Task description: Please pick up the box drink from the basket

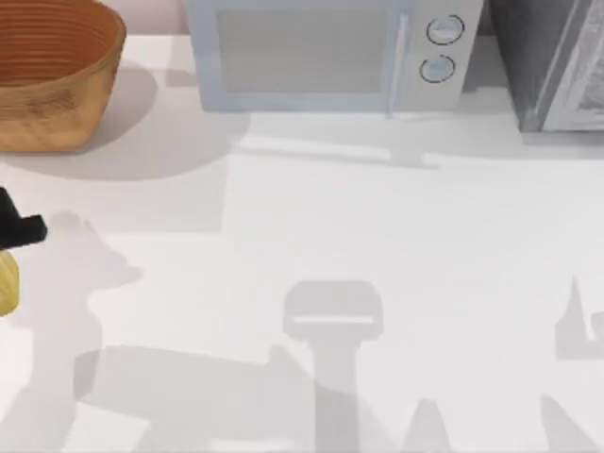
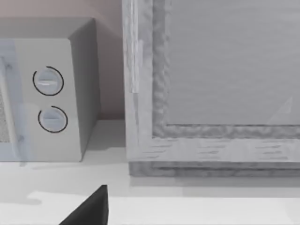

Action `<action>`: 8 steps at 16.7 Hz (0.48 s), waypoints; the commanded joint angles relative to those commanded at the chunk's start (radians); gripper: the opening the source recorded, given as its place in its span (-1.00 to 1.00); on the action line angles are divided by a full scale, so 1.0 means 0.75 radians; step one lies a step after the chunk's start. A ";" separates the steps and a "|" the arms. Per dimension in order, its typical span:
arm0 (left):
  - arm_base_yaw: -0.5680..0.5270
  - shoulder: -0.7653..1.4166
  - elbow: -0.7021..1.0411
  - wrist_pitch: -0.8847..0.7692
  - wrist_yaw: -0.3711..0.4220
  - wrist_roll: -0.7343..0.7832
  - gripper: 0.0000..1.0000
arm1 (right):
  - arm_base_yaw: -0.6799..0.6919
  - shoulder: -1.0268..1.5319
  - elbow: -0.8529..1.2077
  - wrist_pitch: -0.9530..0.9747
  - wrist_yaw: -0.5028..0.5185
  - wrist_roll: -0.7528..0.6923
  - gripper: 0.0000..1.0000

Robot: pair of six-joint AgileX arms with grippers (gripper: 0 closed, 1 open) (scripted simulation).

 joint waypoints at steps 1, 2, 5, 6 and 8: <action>-0.051 0.107 0.037 0.083 -0.090 0.008 -1.00 | 0.000 0.000 0.000 0.000 0.000 0.000 1.00; -0.102 0.215 0.075 0.167 -0.179 0.016 -1.00 | 0.000 0.000 0.000 0.000 0.000 0.000 1.00; -0.249 0.534 0.186 0.410 -0.438 0.041 -1.00 | 0.000 0.000 0.000 0.000 0.000 0.000 1.00; -0.295 0.635 0.220 0.485 -0.519 0.049 -1.00 | 0.000 0.000 0.000 0.000 0.000 0.000 1.00; -0.379 0.820 0.283 0.623 -0.666 0.064 -1.00 | 0.000 0.000 0.000 0.000 0.000 0.000 1.00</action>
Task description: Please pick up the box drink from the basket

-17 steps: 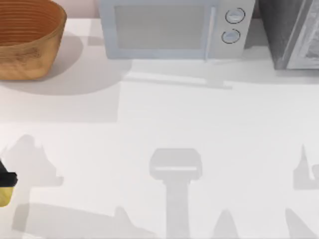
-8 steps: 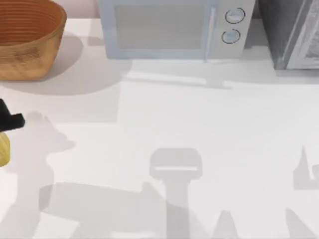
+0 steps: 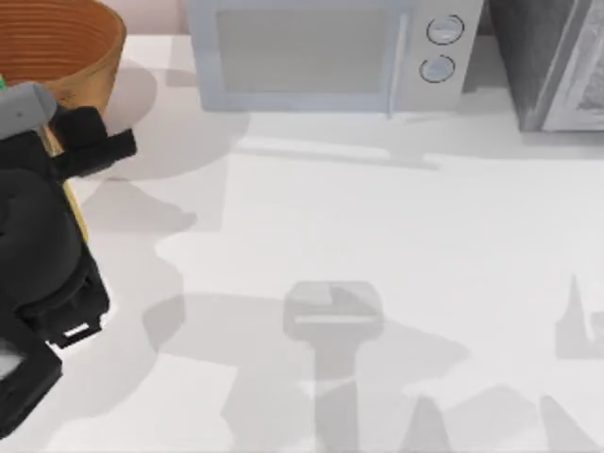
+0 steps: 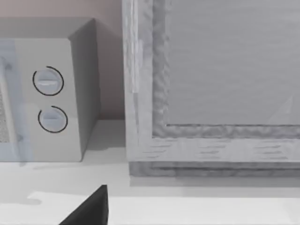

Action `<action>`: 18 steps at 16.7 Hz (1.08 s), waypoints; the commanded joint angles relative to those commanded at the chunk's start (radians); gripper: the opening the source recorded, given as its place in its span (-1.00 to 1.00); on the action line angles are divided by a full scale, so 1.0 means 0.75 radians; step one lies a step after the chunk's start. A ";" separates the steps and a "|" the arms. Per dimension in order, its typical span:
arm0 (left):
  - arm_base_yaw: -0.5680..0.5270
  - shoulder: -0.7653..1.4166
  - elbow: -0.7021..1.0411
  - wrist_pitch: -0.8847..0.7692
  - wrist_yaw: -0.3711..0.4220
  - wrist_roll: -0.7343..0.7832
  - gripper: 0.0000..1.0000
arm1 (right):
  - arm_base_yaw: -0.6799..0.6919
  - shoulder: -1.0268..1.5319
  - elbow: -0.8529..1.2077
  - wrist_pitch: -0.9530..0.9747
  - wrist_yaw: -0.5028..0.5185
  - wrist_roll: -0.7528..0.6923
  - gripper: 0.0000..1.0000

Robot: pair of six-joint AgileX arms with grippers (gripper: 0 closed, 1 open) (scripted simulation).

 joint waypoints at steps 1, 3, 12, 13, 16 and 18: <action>-0.037 0.083 0.027 0.060 -0.066 0.006 -1.00 | 0.000 0.000 0.000 0.000 0.000 0.000 1.00; -0.100 0.224 0.071 0.161 -0.178 0.014 -1.00 | 0.000 0.000 0.000 0.000 0.000 0.000 1.00; -0.164 0.385 0.110 0.267 -0.303 0.021 -1.00 | 0.000 0.000 0.000 0.000 0.000 0.000 1.00; -0.161 0.389 0.110 0.271 -0.300 0.020 -1.00 | 0.000 0.000 0.000 0.000 0.000 0.000 1.00; -0.109 0.472 0.114 0.354 -0.247 0.009 -1.00 | 0.000 0.000 0.000 0.000 0.000 0.000 1.00; -0.072 0.569 0.115 0.429 -0.209 0.001 -1.00 | 0.000 0.000 0.000 0.000 0.000 0.000 1.00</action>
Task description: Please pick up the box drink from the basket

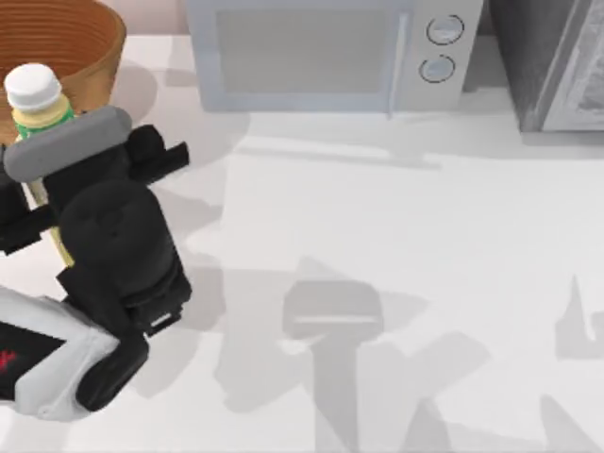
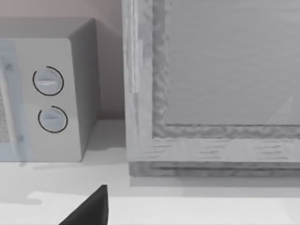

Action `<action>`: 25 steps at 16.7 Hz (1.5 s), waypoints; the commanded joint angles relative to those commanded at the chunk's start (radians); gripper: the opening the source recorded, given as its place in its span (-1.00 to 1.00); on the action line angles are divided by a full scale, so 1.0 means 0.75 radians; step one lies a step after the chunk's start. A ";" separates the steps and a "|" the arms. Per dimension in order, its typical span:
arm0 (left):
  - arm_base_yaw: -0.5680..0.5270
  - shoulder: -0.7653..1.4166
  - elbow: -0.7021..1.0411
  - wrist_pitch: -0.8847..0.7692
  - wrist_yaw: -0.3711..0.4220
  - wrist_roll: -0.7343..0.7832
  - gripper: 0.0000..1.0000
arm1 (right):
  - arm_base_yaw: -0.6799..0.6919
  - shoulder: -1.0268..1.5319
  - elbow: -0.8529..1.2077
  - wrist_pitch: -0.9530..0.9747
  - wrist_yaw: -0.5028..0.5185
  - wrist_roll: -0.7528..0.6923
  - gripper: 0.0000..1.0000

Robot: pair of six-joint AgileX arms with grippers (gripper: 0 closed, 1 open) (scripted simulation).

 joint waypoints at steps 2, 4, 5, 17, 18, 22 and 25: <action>0.040 0.094 0.001 0.077 0.043 -0.008 -1.00 | 0.000 0.000 0.000 0.000 0.000 0.000 1.00; 0.086 0.155 0.001 0.139 0.092 -0.018 -1.00 | 0.000 0.000 0.000 0.000 0.000 0.000 1.00; 0.099 0.170 0.001 0.154 0.106 -0.021 -1.00 | 0.000 0.000 0.000 0.000 0.000 0.000 1.00; 0.101 0.171 0.001 0.155 0.108 -0.021 0.21 | 0.000 0.000 0.000 0.000 0.000 0.000 1.00; 0.101 0.171 0.001 0.155 0.108 -0.021 0.36 | 0.000 0.000 0.000 0.000 0.000 0.000 1.00; 0.101 0.171 0.001 0.155 0.108 -0.021 0.96 | 0.000 0.000 0.000 0.000 0.000 0.000 1.00; 0.101 0.171 0.001 0.155 0.108 -0.021 1.00 | 0.000 0.000 0.000 0.000 0.000 0.000 1.00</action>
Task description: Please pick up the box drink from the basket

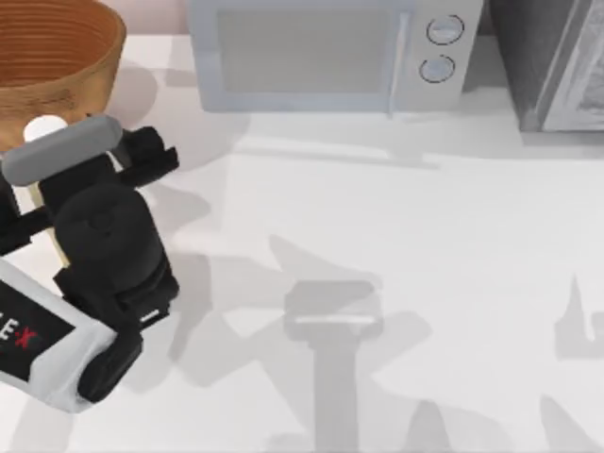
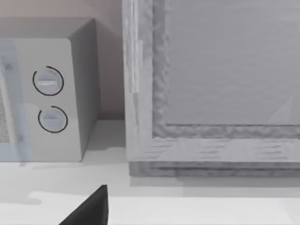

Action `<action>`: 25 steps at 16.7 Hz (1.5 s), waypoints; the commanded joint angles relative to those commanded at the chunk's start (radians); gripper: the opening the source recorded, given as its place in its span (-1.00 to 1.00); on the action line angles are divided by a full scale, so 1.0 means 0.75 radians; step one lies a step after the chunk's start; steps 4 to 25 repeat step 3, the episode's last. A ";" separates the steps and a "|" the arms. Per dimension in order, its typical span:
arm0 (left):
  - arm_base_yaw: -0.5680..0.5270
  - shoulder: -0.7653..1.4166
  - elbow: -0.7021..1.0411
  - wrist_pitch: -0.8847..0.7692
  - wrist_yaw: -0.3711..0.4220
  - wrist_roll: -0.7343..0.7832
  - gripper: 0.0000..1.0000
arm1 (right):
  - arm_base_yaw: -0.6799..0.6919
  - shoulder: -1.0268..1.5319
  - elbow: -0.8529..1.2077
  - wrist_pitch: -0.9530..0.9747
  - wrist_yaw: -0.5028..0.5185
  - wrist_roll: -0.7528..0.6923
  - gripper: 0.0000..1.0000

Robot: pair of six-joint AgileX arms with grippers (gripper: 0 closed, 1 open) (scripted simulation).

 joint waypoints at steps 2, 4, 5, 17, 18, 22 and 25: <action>0.000 0.000 0.000 0.000 0.000 0.000 1.00 | 0.000 0.000 0.000 0.000 0.000 0.000 1.00; 0.000 0.000 0.000 0.000 0.000 0.000 1.00 | 0.000 0.000 0.000 0.000 0.000 0.000 1.00; 0.000 0.000 0.000 0.000 0.000 0.000 1.00 | 0.000 0.000 0.000 0.000 0.000 0.000 1.00; 0.000 0.000 0.000 0.000 0.000 0.000 1.00 | 0.000 0.000 0.000 0.000 0.000 0.000 1.00; 0.000 0.000 0.000 0.000 0.000 0.000 1.00 | 0.000 0.000 0.000 0.000 0.000 0.000 1.00; 0.000 0.000 0.000 0.000 0.000 0.000 1.00 | 0.000 0.000 0.000 0.000 0.000 0.000 1.00; 0.000 0.000 0.000 0.000 0.000 0.000 1.00 | 0.000 0.000 0.000 0.000 0.000 0.000 1.00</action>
